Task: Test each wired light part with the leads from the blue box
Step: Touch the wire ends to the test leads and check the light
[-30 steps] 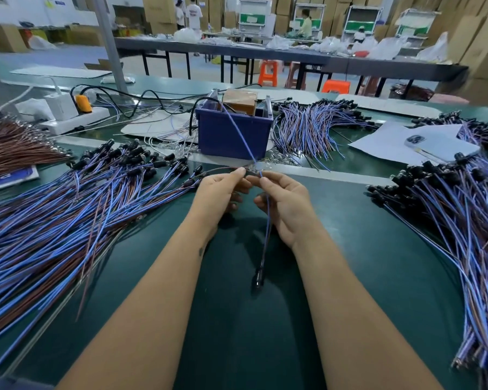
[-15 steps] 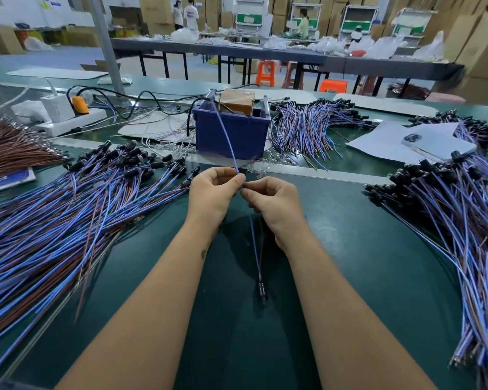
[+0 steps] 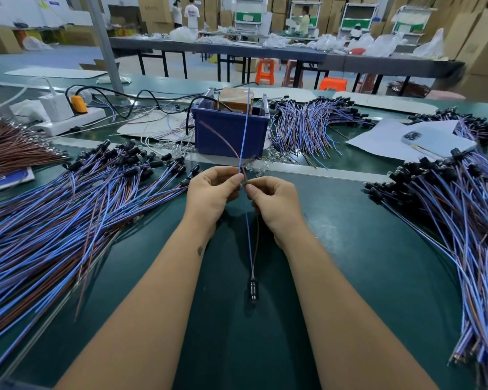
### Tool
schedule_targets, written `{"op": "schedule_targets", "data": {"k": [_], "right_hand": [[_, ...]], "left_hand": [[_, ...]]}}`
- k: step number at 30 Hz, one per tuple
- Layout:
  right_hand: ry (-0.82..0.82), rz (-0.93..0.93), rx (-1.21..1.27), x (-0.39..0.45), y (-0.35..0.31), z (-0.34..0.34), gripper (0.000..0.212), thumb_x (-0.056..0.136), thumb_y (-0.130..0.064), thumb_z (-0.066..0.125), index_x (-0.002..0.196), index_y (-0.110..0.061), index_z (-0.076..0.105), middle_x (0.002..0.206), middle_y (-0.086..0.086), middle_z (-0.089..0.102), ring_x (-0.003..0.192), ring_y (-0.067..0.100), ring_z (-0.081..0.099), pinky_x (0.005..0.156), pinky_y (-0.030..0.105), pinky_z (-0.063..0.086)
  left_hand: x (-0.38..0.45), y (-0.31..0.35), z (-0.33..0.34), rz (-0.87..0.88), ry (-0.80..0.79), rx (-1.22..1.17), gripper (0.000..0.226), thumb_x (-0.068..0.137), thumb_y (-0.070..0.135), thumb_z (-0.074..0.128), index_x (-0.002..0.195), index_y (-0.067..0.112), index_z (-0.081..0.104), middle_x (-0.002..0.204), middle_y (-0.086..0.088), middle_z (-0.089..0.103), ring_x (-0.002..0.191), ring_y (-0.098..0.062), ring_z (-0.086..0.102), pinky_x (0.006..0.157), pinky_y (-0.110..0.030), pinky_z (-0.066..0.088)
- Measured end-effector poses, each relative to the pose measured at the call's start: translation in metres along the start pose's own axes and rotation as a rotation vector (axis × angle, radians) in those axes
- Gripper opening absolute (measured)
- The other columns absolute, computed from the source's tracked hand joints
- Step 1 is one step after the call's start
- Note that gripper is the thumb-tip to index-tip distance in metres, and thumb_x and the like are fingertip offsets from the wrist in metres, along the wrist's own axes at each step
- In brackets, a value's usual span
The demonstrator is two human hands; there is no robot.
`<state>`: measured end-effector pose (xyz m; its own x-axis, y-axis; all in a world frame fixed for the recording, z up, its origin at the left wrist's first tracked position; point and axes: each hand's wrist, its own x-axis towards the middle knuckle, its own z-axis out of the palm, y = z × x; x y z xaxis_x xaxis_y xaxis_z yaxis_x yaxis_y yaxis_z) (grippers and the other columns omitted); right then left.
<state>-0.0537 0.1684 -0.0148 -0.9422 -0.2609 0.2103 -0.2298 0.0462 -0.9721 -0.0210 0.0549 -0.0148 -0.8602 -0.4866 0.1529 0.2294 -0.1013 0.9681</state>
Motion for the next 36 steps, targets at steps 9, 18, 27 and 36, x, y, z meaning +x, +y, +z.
{"op": "schedule_targets", "data": {"k": [9,18,27,36], "right_hand": [[0.212,0.056,0.124,0.004,-0.001,-0.007,0.010,0.095,-0.014,0.060,0.090,-0.022,0.064,0.064,0.000,0.059,0.049,0.006,0.045,0.059,0.027,0.038],[0.234,0.081,0.161,0.003,-0.003,-0.009,0.012,0.095,-0.006,0.056,0.100,-0.014,0.064,0.068,0.002,0.058,0.044,0.003,0.047,0.047,0.018,0.043],[0.243,0.091,0.162,0.002,-0.003,-0.008,0.013,0.096,-0.006,0.054,0.095,-0.016,0.062,0.069,0.002,0.059,0.042,0.002,0.048,0.043,0.016,0.043],[0.250,0.090,0.185,0.002,-0.004,-0.008,0.016,0.096,-0.005,0.052,0.090,-0.018,0.059,0.069,0.003,0.059,0.040,0.002,0.049,0.042,0.018,0.043]], "left_hand": [[0.011,-0.001,-0.009,-0.003,0.203,-0.030,0.013,0.092,0.000,0.060,0.097,0.012,0.064,0.075,0.002,0.065,0.058,0.000,0.059,0.055,-0.013,0.047],[0.014,-0.002,-0.010,-0.001,0.168,0.010,0.027,0.092,-0.002,0.057,0.105,0.019,0.067,0.082,0.009,0.066,0.070,0.001,0.059,0.058,-0.011,0.047],[0.013,-0.003,-0.011,-0.001,0.180,0.019,0.033,0.089,-0.004,0.058,0.090,0.027,0.068,0.078,0.012,0.069,0.067,0.005,0.062,0.055,-0.010,0.046],[0.014,-0.003,-0.012,0.025,0.223,-0.006,0.024,0.090,-0.001,0.059,0.101,0.019,0.067,0.082,0.007,0.066,0.072,-0.003,0.059,0.060,-0.012,0.048]]}}
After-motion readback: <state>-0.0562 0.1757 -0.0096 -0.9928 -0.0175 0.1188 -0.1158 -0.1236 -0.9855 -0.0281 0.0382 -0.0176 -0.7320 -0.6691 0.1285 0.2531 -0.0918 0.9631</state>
